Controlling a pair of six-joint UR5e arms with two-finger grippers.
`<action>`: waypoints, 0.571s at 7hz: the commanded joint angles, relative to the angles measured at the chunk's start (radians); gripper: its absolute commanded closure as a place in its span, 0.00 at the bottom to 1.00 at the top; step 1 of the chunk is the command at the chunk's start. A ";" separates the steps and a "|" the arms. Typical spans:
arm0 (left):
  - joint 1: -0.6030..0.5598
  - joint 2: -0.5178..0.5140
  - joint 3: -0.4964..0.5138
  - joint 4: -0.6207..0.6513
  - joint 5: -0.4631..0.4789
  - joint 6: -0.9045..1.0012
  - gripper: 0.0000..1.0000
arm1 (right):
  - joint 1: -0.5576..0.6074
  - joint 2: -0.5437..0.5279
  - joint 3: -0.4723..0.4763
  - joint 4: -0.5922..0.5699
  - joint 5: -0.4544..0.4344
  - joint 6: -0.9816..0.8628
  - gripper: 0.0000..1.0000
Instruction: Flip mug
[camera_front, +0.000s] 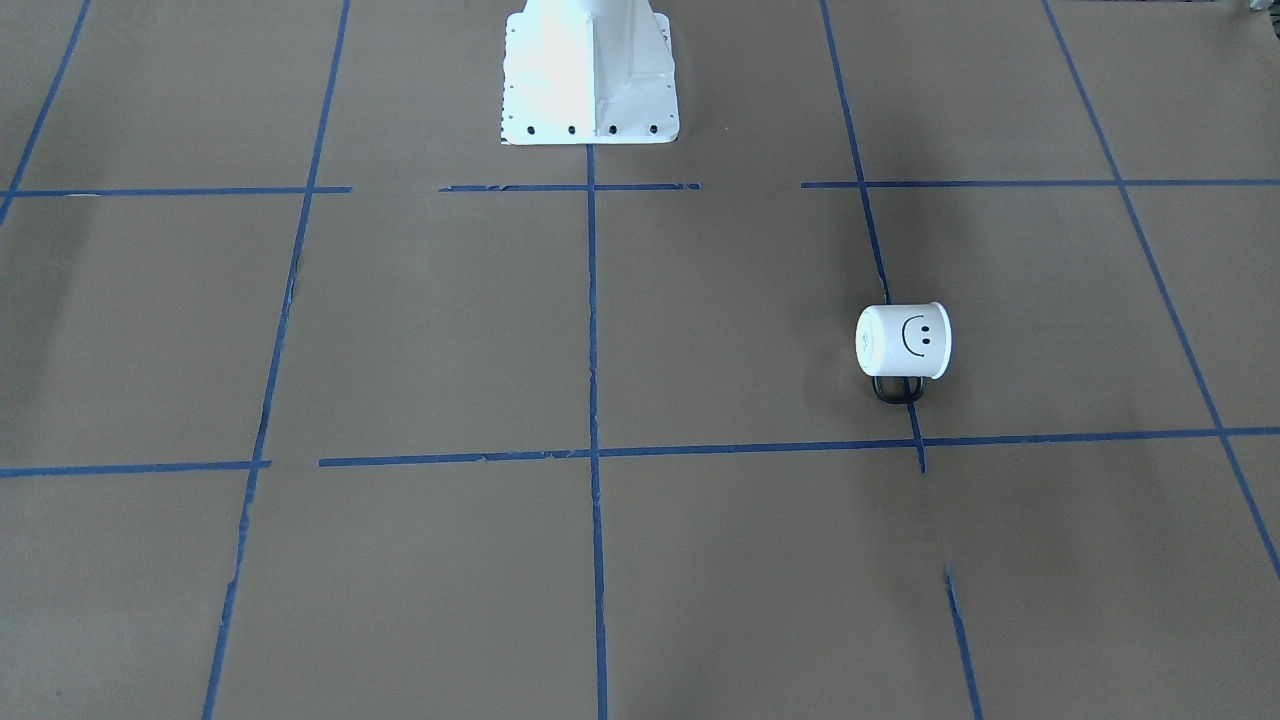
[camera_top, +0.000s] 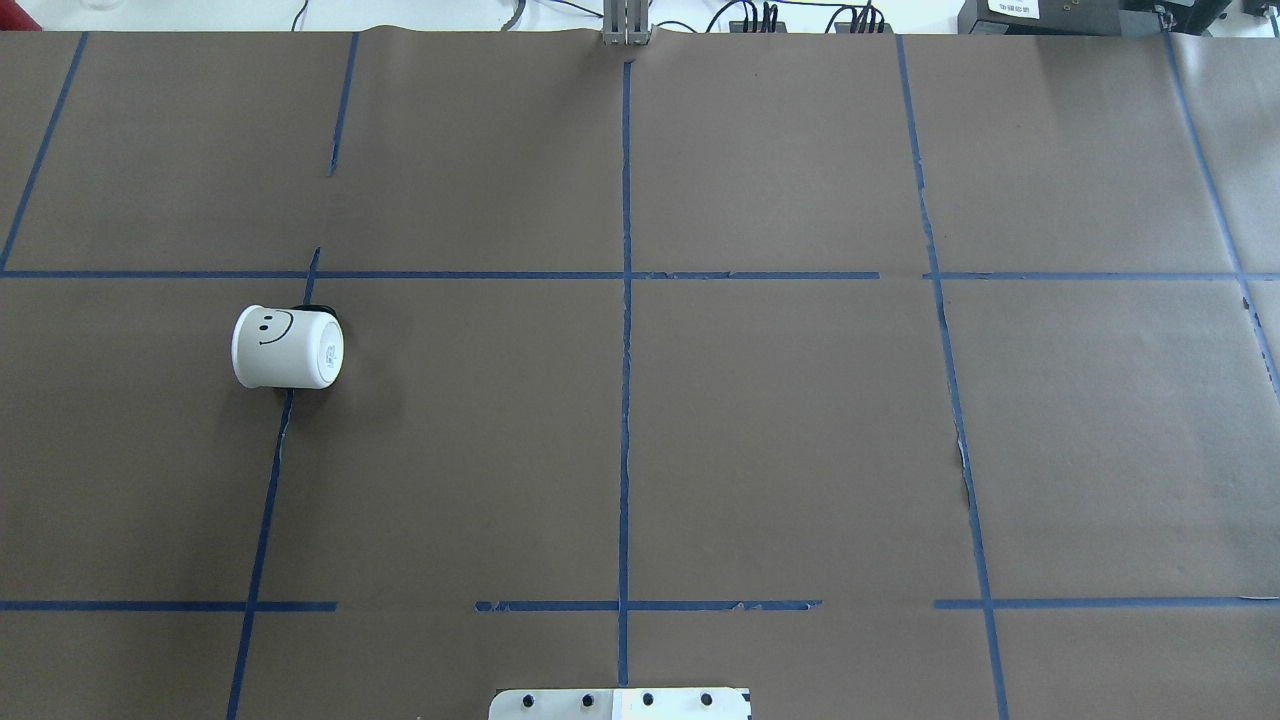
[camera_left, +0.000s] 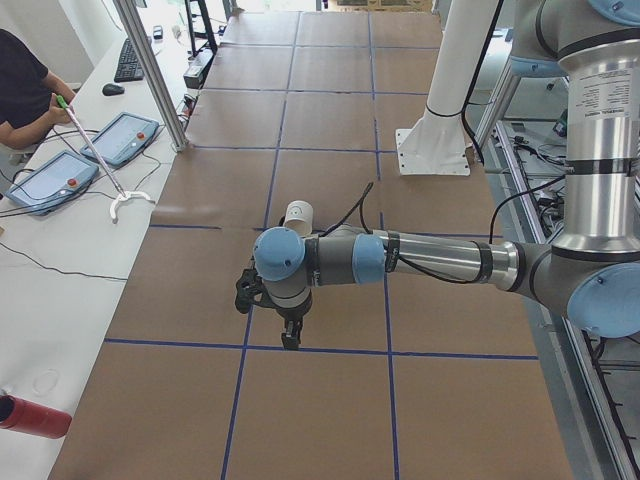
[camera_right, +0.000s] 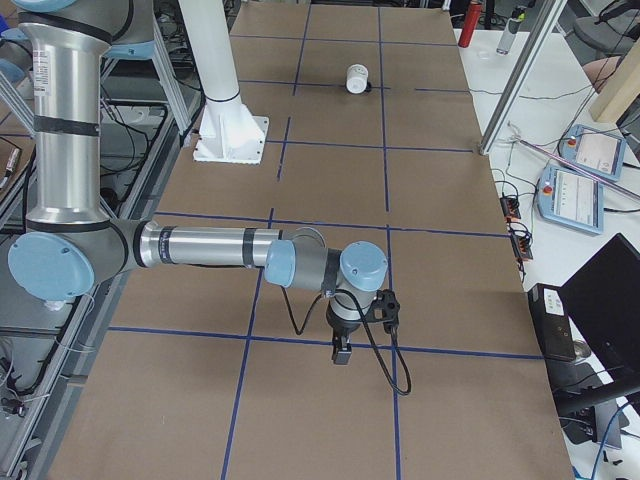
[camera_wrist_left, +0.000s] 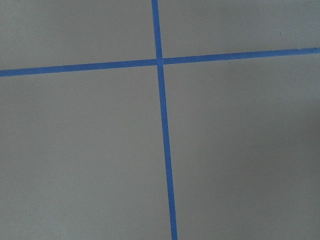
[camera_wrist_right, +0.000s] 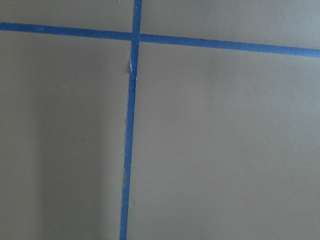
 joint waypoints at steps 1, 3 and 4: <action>-0.002 -0.002 -0.028 0.001 0.010 0.009 0.00 | 0.000 0.000 0.000 0.000 0.000 0.000 0.00; -0.002 0.007 -0.041 -0.007 0.004 0.007 0.00 | 0.000 0.000 0.000 0.000 0.000 0.000 0.00; -0.002 0.001 -0.042 -0.008 -0.002 0.013 0.00 | 0.000 0.000 -0.002 0.000 0.000 0.000 0.00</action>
